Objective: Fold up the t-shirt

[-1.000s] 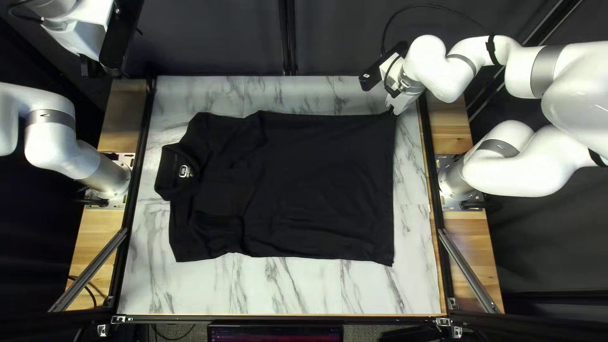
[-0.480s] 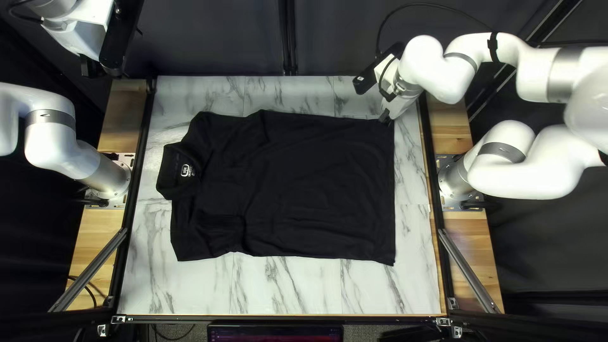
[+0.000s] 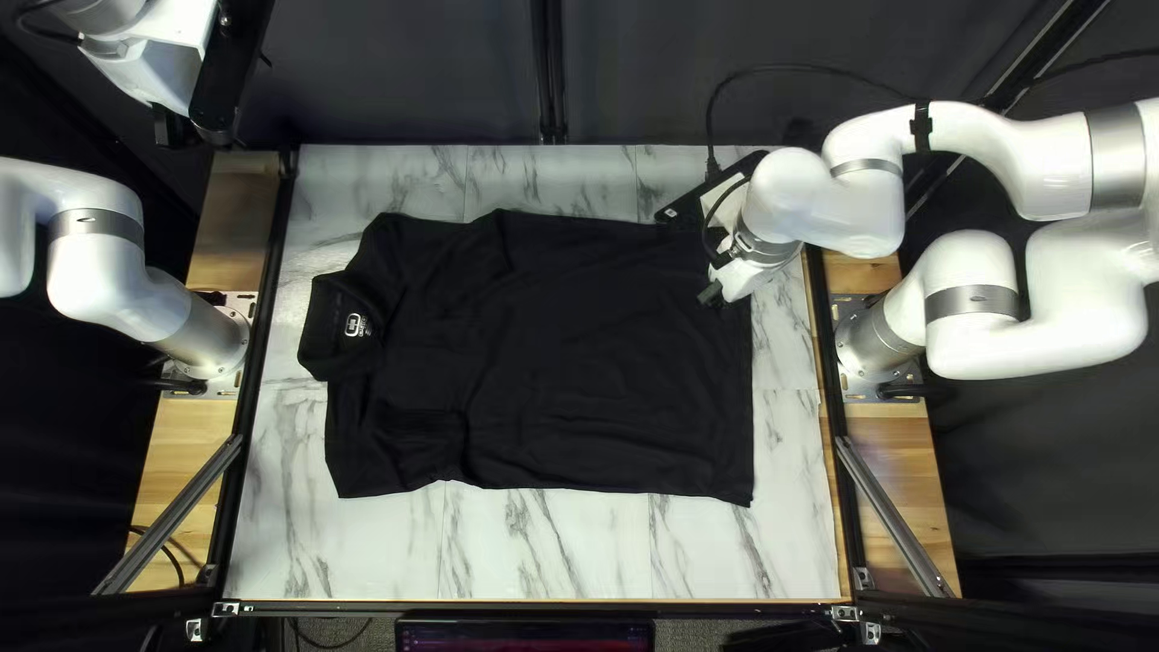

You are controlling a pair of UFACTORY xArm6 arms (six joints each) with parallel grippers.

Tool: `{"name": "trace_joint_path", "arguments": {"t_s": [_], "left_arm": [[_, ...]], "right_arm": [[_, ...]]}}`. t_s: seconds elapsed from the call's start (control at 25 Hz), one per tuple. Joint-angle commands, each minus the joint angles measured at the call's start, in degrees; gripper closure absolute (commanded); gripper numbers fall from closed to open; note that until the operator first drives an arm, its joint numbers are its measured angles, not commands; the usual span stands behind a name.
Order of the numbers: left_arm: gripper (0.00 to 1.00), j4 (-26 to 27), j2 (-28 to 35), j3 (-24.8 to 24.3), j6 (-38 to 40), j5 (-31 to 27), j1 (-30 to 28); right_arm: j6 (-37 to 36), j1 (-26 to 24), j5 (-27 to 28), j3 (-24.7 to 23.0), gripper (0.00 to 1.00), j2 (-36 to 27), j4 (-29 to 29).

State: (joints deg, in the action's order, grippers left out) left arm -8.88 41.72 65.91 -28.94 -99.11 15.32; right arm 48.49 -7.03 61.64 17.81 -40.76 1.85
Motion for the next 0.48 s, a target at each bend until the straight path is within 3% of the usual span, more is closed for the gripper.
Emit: {"name": "trace_joint_path", "arguments": {"t_s": [0.04,0.08,0.2,0.24,0.32,0.4,0.48], "left_arm": [[0.0,0.0,0.0,0.0,0.0,0.0,0.0],[0.0,0.0,0.0,0.0,0.0,0.0,0.0],[0.0,0.0,0.0,0.0,0.0,0.0,0.0],[0.0,0.0,0.0,0.0,0.0,0.0,0.0],[0.0,0.0,0.0,0.0,0.0,0.0,0.0],[0.0,0.0,0.0,0.0,0.0,0.0,0.0],[0.0,0.0,0.0,0.0,0.0,0.0,0.0]], "right_arm": [[-0.63,-0.19,-0.13,-0.35,0.0,0.02,-0.07],[-0.59,0.54,-0.42,-0.38,0.0,0.79,-1.13],[12.05,10.99,-3.36,-0.1,0.0,4.59,-3.41],[21.13,16.86,-5.95,0.58,0.0,7.25,-3.92],[34.59,23.6,-10.98,2.13,0.0,12.73,-4.66],[43.8,26.64,-13.52,3.05,0.0,15.68,-4.48],[43.8,26.64,-13.52,3.05,0.0,15.68,-4.48]]}}
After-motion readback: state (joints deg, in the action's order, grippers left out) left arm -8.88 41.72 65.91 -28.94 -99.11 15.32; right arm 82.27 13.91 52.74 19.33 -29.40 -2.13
